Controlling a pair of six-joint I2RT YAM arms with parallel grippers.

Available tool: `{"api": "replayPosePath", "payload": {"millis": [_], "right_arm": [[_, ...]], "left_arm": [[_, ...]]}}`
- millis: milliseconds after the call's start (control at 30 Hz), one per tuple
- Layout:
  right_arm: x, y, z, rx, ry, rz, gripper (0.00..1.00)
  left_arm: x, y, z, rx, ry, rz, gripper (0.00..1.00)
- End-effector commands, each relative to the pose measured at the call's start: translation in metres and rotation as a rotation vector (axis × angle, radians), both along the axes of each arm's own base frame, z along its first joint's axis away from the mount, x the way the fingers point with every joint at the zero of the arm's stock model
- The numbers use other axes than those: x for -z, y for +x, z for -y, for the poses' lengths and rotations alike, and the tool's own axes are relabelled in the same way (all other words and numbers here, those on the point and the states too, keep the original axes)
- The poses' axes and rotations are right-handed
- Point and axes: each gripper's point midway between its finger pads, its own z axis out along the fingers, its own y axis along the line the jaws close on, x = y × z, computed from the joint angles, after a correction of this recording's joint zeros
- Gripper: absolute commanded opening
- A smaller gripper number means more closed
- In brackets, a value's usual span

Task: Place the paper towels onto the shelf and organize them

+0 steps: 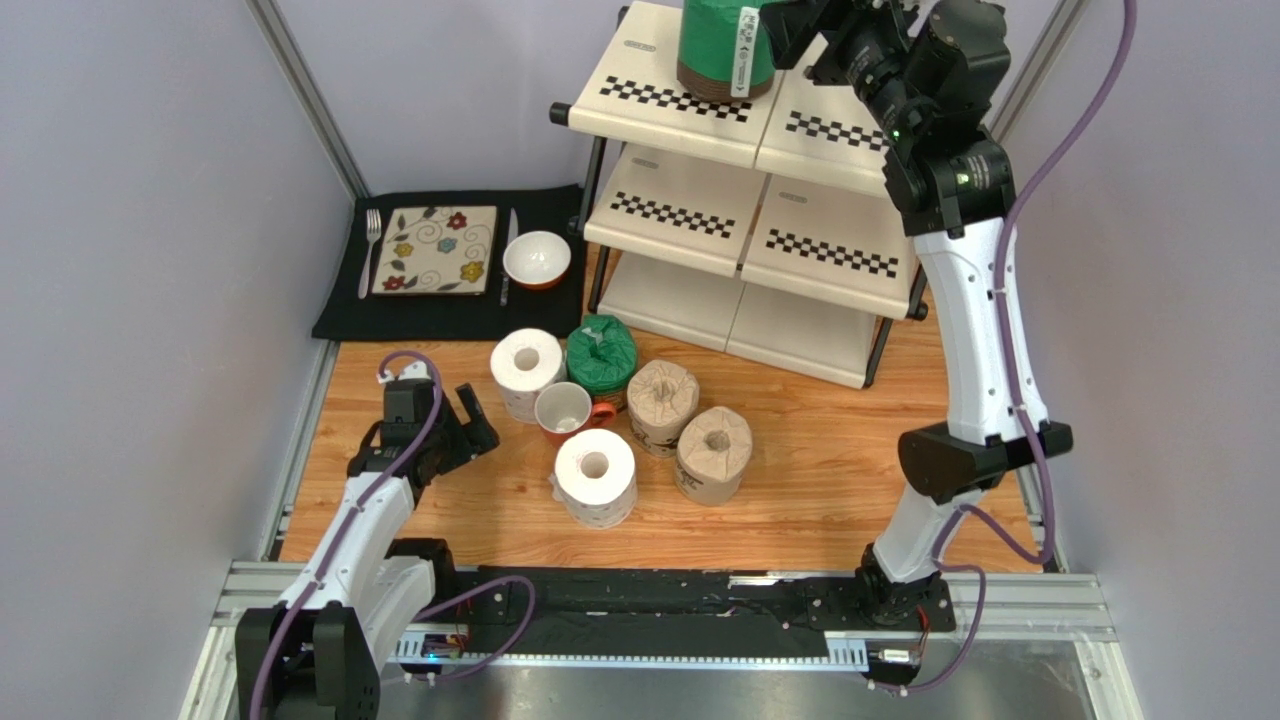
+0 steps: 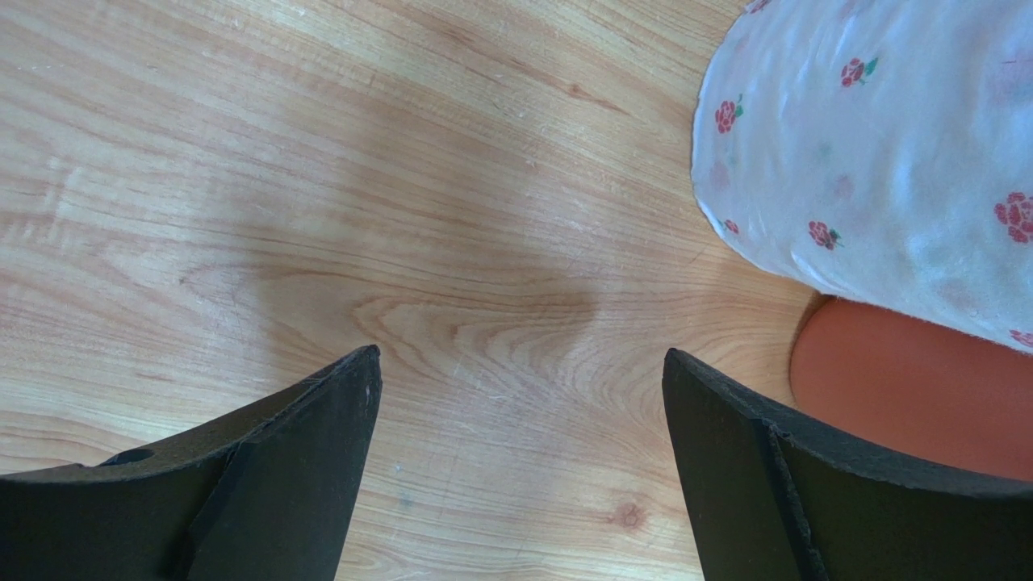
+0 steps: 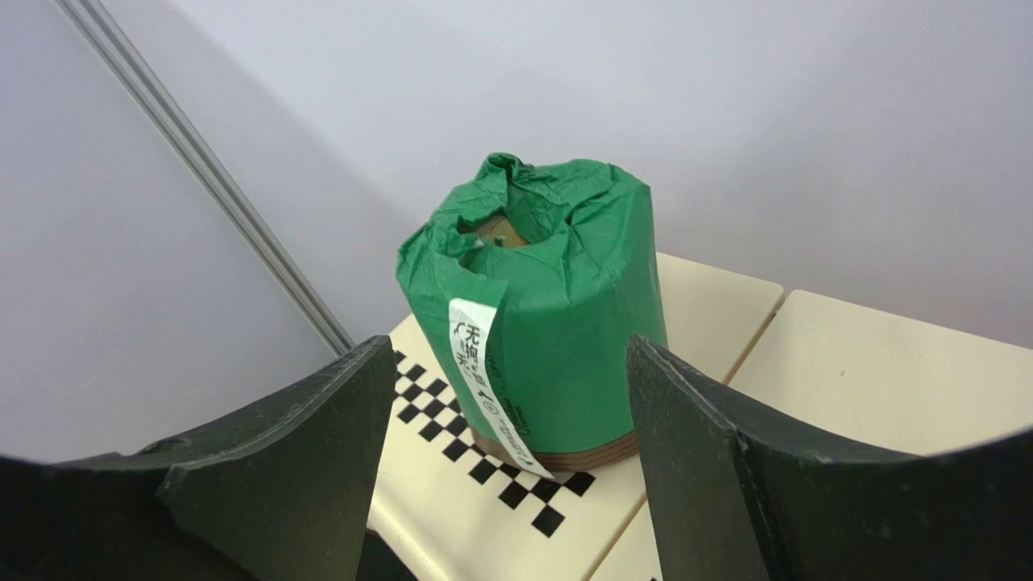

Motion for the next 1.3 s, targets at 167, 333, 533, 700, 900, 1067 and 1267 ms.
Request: {"api": "replayPosePath", "payload": {"millis": [167,333,533,700,900,1067,1267], "right_arm": [[-0.015,-0.161,-0.024,-0.326,0.034,0.133,0.74],[0.103,-0.195,-0.093,-0.463,-0.077,-0.13,0.74],[0.235,-0.198,-0.148,-0.424,-0.221,-0.409,0.74],[0.307,-0.173,-0.175,-0.357,-0.311,-0.586,0.73],[0.364,-0.15,-0.214,-0.385,-0.336,-0.721,0.71],[0.391,-0.136,-0.208,-0.295,-0.34,-0.792,0.69],[0.412,-0.118,-0.196,-0.195,-0.341,-0.829,0.69]], "left_arm": [[-0.005,0.005,0.0,0.012,0.007,0.029,0.95],[-0.008,0.007,-0.001,0.025,0.02,0.031,0.95],[-0.008,0.007,-0.004,0.029,0.039,0.03,0.95],[-0.005,0.005,-0.004,0.036,0.045,0.022,0.95],[-0.003,0.002,-0.006,0.058,0.063,0.001,0.95],[-0.002,0.001,-0.001,0.072,0.04,-0.001,0.95],[0.0,-0.001,0.004,0.086,0.018,-0.005,0.95]]}}
